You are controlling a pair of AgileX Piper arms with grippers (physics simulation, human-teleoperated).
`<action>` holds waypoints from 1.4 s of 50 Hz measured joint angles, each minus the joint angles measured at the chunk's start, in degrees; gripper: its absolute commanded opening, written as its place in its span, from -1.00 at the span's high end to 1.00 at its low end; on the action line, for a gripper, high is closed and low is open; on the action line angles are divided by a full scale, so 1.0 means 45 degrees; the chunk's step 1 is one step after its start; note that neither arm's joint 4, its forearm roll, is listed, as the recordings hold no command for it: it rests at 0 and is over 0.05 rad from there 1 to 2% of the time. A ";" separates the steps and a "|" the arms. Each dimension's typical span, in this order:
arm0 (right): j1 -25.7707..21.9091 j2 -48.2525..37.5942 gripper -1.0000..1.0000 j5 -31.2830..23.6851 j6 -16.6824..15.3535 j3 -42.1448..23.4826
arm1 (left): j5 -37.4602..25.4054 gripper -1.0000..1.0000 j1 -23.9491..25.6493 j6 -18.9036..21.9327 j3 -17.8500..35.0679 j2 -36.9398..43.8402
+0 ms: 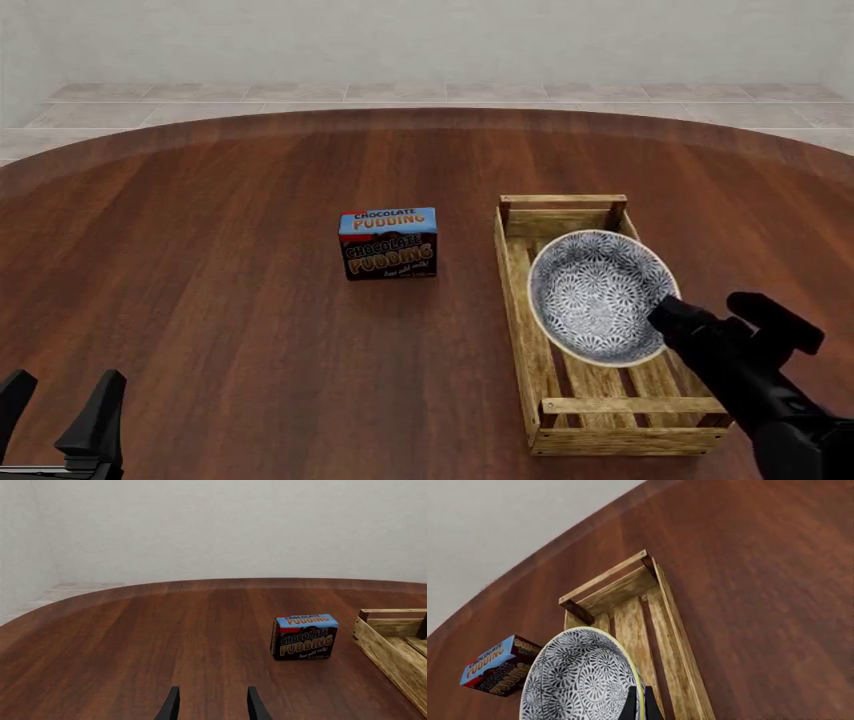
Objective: Pick up the bowl on the left and put it in the tray.
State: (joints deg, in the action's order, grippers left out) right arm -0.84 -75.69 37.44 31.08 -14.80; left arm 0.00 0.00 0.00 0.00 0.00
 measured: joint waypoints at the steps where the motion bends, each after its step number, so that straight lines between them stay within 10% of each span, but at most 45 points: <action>1: -0.0002 -0.0025 1.00 0.0017 0.0007 0.0002 | 0.0000 -1.00 0.0000 0.0000 0.0000 0.0000; 70: 0.0240 -0.1391 1.00 0.1087 0.0023 0.0043 | 0.0000 -1.00 0.0000 0.0000 0.0000 0.0000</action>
State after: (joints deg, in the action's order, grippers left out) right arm 0.24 -81.95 42.33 31.19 -14.60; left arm 0.00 0.00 0.00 0.00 0.00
